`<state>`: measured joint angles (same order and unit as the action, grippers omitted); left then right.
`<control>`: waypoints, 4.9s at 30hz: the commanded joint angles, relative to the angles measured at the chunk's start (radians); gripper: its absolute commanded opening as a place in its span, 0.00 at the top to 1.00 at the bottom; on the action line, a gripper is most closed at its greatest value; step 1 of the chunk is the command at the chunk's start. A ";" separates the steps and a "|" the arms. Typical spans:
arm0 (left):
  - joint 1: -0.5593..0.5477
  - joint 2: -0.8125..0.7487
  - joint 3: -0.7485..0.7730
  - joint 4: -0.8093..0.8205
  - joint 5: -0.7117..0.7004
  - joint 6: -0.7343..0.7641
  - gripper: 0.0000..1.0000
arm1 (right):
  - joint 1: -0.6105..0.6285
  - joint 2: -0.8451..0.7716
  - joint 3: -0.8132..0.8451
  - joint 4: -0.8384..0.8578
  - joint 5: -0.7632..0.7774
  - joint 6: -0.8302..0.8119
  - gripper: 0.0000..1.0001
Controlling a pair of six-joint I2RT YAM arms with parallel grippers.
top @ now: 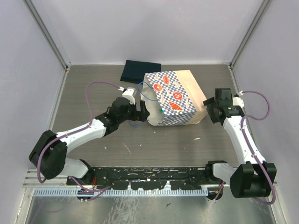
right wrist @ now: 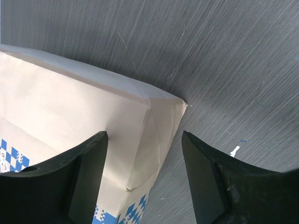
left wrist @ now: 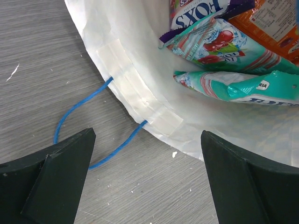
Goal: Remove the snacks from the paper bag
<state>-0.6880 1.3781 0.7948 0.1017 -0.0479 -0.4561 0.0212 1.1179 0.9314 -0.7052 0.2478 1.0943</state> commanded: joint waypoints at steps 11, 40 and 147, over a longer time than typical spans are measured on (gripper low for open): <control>-0.003 -0.072 -0.078 0.054 -0.057 0.017 0.02 | -0.014 -0.035 -0.087 0.159 -0.021 0.044 0.57; -0.003 0.201 0.116 0.197 0.160 -0.047 0.02 | -0.013 0.117 0.136 0.290 0.249 -0.098 0.81; -0.220 0.376 0.154 0.490 0.032 0.185 0.02 | 0.272 0.357 0.499 0.435 -0.674 -0.822 0.99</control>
<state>-0.9016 1.7084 0.8680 0.5449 0.0002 -0.3256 0.3801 1.6260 1.4467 -0.2947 -0.3302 0.2710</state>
